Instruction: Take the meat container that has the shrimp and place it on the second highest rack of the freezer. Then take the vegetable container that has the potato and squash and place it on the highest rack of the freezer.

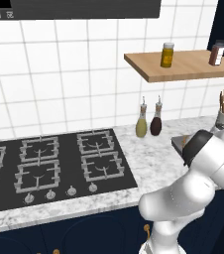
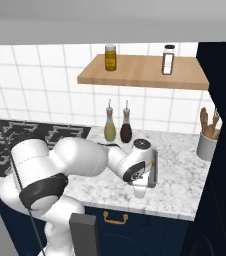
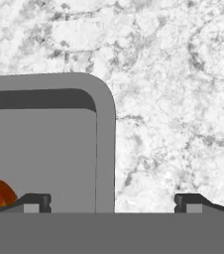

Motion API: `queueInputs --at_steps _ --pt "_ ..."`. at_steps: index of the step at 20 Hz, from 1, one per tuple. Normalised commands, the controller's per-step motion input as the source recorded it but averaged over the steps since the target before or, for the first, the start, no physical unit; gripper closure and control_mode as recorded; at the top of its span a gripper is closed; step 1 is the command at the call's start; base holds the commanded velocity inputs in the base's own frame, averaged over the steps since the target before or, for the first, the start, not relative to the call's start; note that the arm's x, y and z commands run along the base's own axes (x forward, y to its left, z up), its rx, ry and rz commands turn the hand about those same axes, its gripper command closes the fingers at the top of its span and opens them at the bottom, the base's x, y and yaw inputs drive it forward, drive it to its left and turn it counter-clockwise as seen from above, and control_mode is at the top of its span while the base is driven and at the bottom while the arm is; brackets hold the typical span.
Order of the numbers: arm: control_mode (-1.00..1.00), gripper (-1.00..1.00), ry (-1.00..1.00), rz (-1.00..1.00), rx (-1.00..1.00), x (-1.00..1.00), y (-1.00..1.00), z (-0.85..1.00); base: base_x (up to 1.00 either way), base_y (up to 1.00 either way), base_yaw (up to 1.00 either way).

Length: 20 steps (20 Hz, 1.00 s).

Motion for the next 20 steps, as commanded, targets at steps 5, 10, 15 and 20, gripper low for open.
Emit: queueInputs --at_steps 5,10,15,20 --pt "-1.00 -1.00 -0.01 0.00 0.00 0.00 0.00 -0.38 0.00 0.00 0.00" --pt "-1.00 -1.00 -0.02 0.00 0.00 0.00 0.00 -0.04 0.00 0.00 0.00" --pt "-1.00 1.00 0.00 0.00 0.00 0.01 0.00 0.00 0.00 0.00 0.00" --pt "-1.00 1.00 0.00 0.00 0.00 0.00 0.00 0.00 0.00 0.00 0.00"
